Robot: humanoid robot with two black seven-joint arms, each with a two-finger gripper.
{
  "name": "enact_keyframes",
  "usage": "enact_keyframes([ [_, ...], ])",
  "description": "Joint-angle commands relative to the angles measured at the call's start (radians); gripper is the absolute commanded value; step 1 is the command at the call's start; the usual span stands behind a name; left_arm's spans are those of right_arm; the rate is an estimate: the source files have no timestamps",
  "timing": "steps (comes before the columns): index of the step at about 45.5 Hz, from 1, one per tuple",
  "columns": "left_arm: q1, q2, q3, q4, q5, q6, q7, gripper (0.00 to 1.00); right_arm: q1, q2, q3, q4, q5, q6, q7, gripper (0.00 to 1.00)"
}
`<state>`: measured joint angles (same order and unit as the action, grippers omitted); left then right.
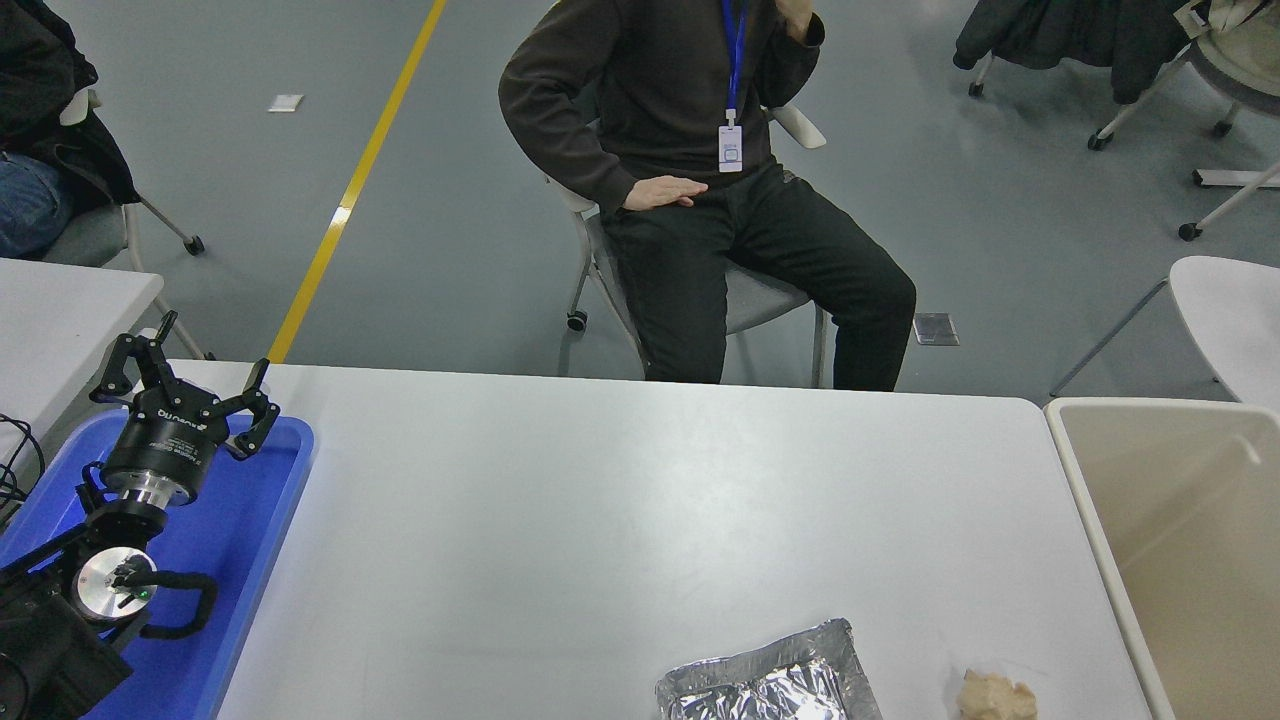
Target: Clean the table surface
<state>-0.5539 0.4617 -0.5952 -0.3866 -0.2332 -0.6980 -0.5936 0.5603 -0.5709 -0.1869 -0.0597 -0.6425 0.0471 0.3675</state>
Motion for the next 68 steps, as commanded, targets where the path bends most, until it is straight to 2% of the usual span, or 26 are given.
enact_keyframes([
  [1,0.0,0.0,0.0,0.0,0.0,0.0,0.0,1.0,-0.01,-0.007,-0.003,0.0,0.043,0.004,-0.001,1.0],
  [19,0.0,0.0,0.0,0.0,0.0,0.0,0.0,1.0,0.004,-0.056,0.039,0.018,0.119,0.01,-0.007,1.0],
  [32,0.0,0.0,0.0,0.0,0.0,0.0,0.0,1.0,-0.003,-0.125,0.486,0.228,0.144,0.019,-0.004,1.0],
  [38,0.0,0.0,0.0,0.0,0.0,0.0,0.0,1.0,-0.011,-0.129,0.638,0.255,0.149,0.016,-0.002,1.0],
  [49,0.0,0.0,0.0,0.0,0.0,0.0,0.0,1.0,-0.013,-0.126,0.779,0.258,0.149,0.017,-0.001,1.0],
  [57,0.0,0.0,0.0,0.0,0.0,0.0,0.0,1.0,-0.013,-0.122,0.929,0.274,0.173,0.031,-0.036,1.0],
  [61,0.0,0.0,0.0,0.0,0.0,0.0,0.0,1.0,-0.017,-0.121,0.991,0.323,0.193,0.043,-0.085,1.0],
  [68,0.0,0.0,0.0,0.0,0.0,0.0,0.0,1.0,-0.085,-0.122,1.095,0.466,0.214,0.042,-0.102,1.0],
])
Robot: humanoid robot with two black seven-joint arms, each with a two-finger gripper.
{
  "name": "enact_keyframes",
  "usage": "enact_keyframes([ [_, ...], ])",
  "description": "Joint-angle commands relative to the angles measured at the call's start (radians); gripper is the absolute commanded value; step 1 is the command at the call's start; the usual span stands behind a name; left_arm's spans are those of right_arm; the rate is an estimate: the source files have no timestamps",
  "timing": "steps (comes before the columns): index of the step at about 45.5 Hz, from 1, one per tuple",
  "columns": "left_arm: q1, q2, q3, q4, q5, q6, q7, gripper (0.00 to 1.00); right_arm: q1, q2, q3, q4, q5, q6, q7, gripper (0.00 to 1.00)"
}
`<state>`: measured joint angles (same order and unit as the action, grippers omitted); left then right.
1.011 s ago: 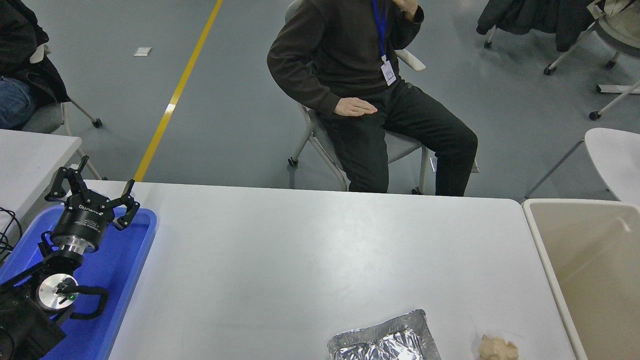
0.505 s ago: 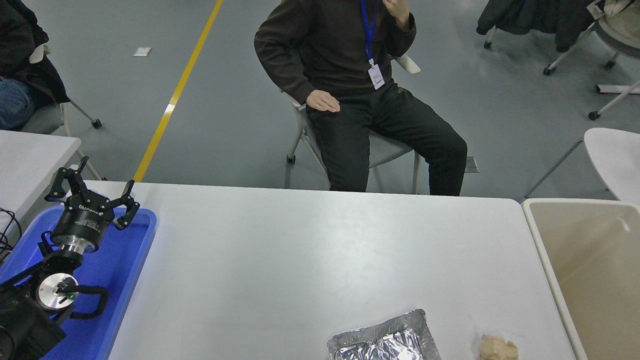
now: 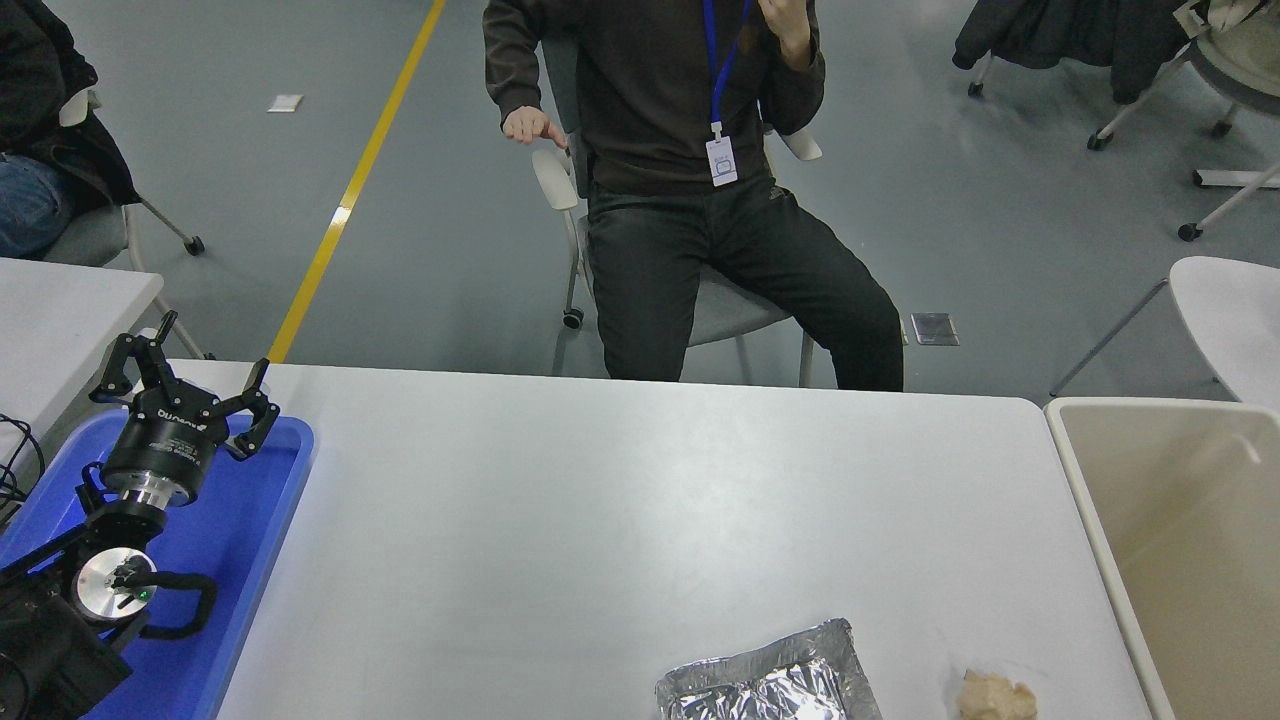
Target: Clean the table surface
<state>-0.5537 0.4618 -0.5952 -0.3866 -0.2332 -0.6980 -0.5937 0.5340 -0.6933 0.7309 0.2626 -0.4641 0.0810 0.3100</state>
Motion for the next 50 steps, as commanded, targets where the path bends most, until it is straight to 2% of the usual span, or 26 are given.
enact_keyframes([
  [1,0.0,0.0,0.0,0.0,0.0,0.0,0.0,1.0,-0.063,0.0,0.197,0.155,0.038,0.008,-0.048,1.0],
  [9,0.0,0.0,0.0,0.0,0.0,0.0,0.0,1.0,-0.068,0.035,0.346,0.173,0.045,0.017,-0.062,1.0],
  [20,0.0,0.0,0.0,0.0,0.0,0.0,0.0,1.0,-0.092,0.12,0.564,0.276,0.065,0.105,-0.077,1.0],
  [28,0.0,0.0,0.0,0.0,0.0,0.0,0.0,1.0,-0.112,0.204,0.633,0.357,0.065,0.166,-0.077,1.0],
  [42,-0.002,0.0,0.0,-0.002,0.0,0.0,0.0,1.0,-0.149,0.316,0.685,0.451,0.062,0.209,-0.066,1.0],
  [50,0.0,0.0,0.0,0.0,0.0,0.0,0.0,1.0,-0.18,0.362,0.728,0.461,0.053,0.309,-0.039,1.0],
])
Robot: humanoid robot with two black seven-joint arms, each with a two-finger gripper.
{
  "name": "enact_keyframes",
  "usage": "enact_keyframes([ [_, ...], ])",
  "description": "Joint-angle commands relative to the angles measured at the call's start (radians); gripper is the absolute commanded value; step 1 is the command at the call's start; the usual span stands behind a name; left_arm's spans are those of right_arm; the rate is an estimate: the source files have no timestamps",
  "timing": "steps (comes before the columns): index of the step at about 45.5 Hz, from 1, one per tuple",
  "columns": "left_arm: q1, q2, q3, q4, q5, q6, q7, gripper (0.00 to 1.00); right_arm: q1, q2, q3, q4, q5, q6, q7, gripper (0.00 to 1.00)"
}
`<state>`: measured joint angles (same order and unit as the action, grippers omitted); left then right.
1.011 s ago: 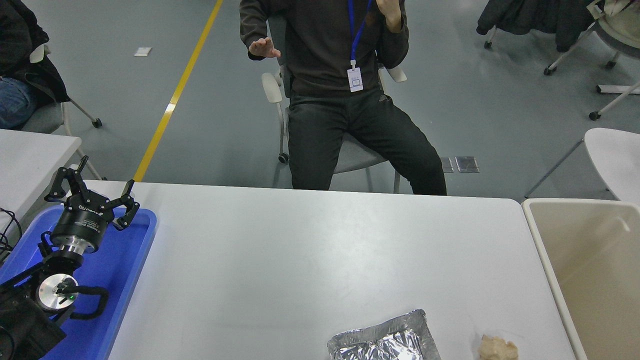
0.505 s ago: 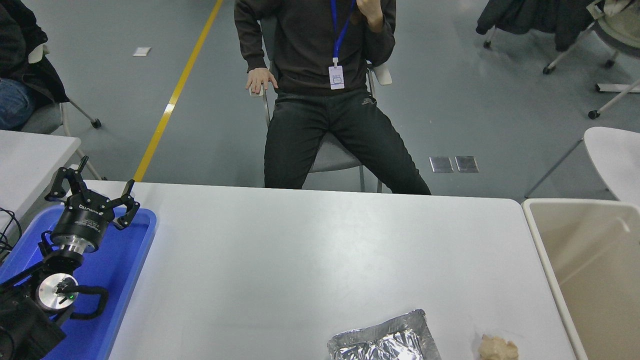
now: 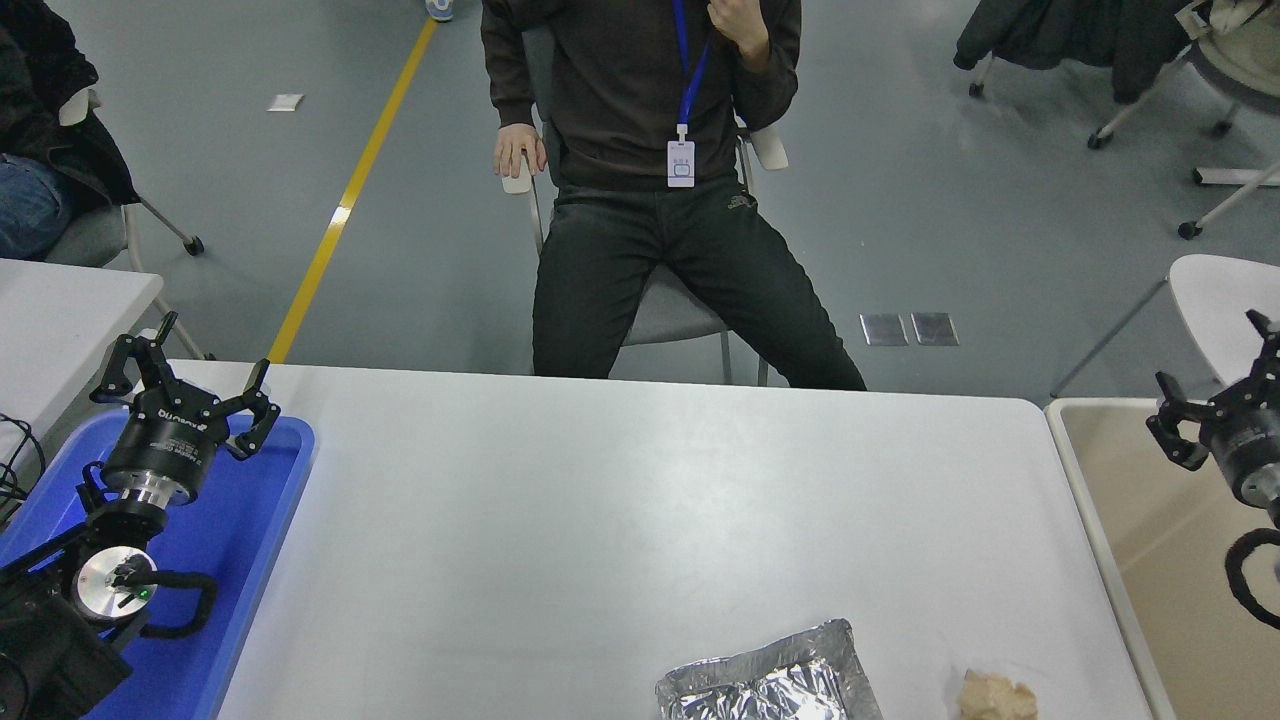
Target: Clean the table surface
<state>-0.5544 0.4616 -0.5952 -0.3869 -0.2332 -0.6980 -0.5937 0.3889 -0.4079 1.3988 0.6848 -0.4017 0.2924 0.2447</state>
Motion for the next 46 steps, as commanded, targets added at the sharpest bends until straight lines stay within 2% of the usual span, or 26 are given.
enact_keyframes([
  [1,-0.001,0.0,0.0,0.0,0.0,0.0,0.0,1.0,-0.036,0.086,0.066,0.038,-0.009,0.106,0.033,1.0],
  [12,0.001,0.0,0.0,0.0,0.0,0.0,0.0,1.0,-0.079,0.139,0.057,0.025,-0.019,0.162,0.122,1.0],
  [22,-0.001,0.0,0.0,0.0,0.0,0.0,0.0,1.0,-0.071,0.138,-0.01,0.03,-0.019,0.105,0.127,1.0],
  [27,-0.001,-0.001,0.0,-0.001,0.0,0.0,0.0,1.0,-0.067,0.092,-0.059,0.044,-0.016,0.038,0.119,1.0],
  [37,-0.001,0.0,0.0,0.0,0.0,0.0,0.0,1.0,-0.056,-0.002,-0.207,0.151,0.003,-0.018,0.105,1.0],
  [46,-0.001,0.0,0.0,0.0,0.0,0.0,0.0,1.0,-0.079,-0.057,-0.21,0.288,0.003,-0.032,-0.005,1.0],
])
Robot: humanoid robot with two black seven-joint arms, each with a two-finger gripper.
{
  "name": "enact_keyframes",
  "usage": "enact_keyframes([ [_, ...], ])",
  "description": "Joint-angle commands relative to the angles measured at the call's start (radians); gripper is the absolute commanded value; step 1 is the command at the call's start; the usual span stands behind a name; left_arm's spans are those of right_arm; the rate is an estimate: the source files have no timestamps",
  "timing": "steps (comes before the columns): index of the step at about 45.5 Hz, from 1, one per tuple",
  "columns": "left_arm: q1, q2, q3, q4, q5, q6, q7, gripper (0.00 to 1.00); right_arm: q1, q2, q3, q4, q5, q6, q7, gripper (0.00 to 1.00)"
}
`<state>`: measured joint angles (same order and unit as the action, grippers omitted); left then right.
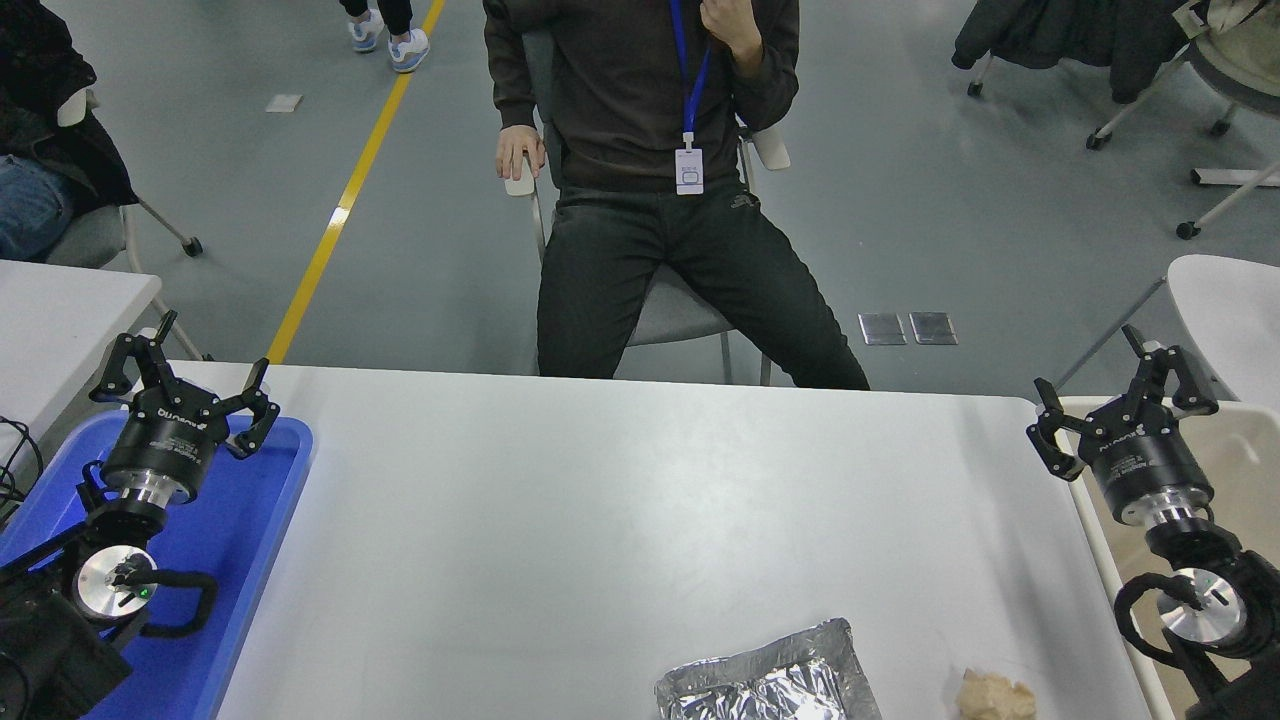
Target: Clean the table surface
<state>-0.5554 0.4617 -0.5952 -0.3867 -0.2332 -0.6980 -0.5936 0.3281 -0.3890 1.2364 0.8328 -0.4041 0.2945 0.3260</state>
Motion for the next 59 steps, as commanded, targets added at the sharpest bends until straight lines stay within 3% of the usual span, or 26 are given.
enact_keyframes([
  [1,0.0,0.0,-0.001,0.0,0.0,0.0,0.0,1.0,-0.026,-0.088,-0.043,0.164,0.005,-0.035,-0.094,1.0],
  [11,0.0,0.0,0.0,0.0,0.0,0.0,0.0,1.0,-0.058,-0.209,-0.101,0.315,-0.013,-0.074,-0.104,1.0],
  [27,0.0,0.0,0.0,0.0,0.0,0.0,0.0,1.0,-0.055,-0.24,-0.155,0.503,-0.039,-0.064,-0.094,0.98],
  [48,0.0,0.0,0.0,-0.001,0.0,0.0,0.0,1.0,-0.075,-0.338,-0.313,0.73,-0.51,-0.061,-0.099,0.99],
  [59,0.0,-0.002,-0.001,0.0,0.0,0.0,0.0,1.0,0.018,-0.412,-0.471,0.732,-0.785,-0.052,-0.097,1.0],
])
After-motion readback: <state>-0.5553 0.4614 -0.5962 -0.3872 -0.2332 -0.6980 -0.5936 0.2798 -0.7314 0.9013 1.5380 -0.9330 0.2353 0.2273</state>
